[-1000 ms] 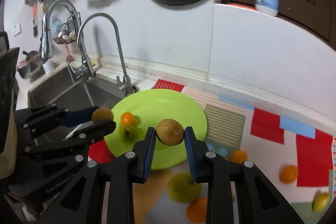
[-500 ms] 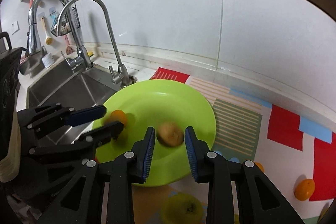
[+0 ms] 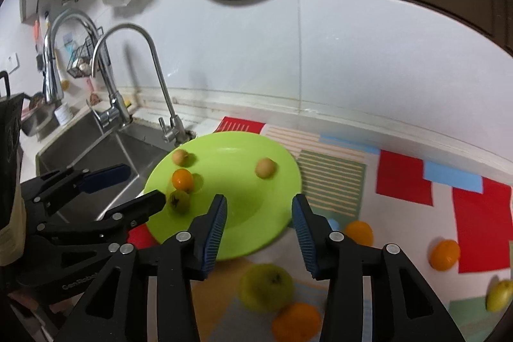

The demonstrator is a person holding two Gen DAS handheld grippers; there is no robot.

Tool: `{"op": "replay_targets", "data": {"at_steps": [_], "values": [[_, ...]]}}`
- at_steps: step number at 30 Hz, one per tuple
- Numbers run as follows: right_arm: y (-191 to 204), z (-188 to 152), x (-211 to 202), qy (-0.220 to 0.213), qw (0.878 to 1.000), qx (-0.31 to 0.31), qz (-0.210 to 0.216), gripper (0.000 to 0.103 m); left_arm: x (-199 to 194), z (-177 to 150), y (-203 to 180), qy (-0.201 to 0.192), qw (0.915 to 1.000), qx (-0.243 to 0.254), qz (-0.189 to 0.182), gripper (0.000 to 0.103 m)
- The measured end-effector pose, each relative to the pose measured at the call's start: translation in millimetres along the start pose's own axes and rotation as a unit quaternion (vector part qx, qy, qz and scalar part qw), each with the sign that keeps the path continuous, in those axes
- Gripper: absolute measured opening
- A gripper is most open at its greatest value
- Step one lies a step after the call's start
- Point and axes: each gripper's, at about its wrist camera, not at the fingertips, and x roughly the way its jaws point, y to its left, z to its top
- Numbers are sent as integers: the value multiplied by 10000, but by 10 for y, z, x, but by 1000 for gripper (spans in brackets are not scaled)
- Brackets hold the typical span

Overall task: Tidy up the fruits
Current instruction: 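Lift both open tools off the plate and move back over the fruits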

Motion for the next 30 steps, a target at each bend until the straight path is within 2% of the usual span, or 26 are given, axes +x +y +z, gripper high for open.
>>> {"op": "replay_targets", "data": {"at_steps": [3, 5, 9, 13, 17, 30], "values": [[-4, -49, -168, -101, 9999, 22, -94, 44, -142, -17, -58, -76, 10000, 10, -15, 60], [-15, -79, -294, -181, 9997, 60, -144, 52, -249, -22, -100, -162, 9999, 11, -7, 63], [-39, -121, -531, -377, 9988, 111, -291, 54, -462, -23, -199, -350, 9994, 55, 7, 69], [-78, -154, -763, -584, 9972, 180, -439, 63, -632, -39, -298, -523, 9985, 132, 0, 76], [-122, -200, -987, -784, 9946, 179, -660, 65, -781, -69, -401, -706, 9972, 222, -51, 83], [-267, -442, -1358, -898, 9914, 129, -944, 65, -987, -210, -703, -913, 9942, 561, -124, 89]]}}
